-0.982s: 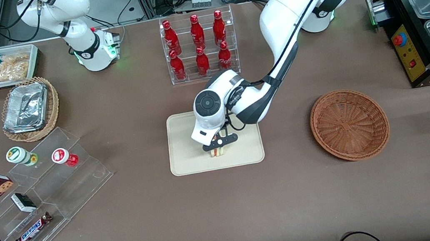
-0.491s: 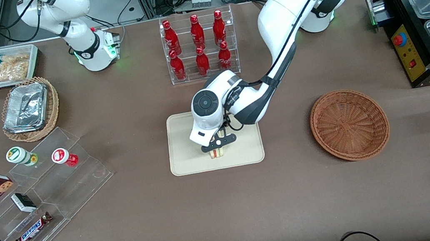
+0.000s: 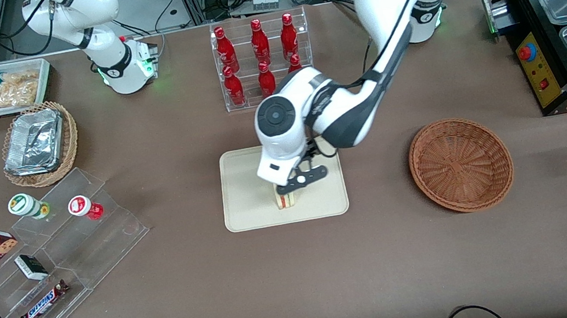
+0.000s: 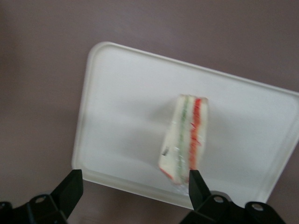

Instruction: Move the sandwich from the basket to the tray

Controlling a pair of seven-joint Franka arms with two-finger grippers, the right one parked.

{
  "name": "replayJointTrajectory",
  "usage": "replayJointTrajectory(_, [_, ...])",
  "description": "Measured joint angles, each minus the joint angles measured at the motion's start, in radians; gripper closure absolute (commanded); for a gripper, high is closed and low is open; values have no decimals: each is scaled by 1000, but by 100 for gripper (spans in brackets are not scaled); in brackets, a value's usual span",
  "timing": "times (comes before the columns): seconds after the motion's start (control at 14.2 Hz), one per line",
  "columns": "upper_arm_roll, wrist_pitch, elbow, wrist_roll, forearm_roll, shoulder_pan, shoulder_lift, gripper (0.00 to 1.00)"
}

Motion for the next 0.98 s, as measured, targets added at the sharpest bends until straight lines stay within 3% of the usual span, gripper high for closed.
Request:
replayJointTrajectory(0.35, [-3,-17,-188,101,-6,148,-139,0])
replayJointTrajectory(0.98, [-1,-102,-527,569,-116,444,-505,0])
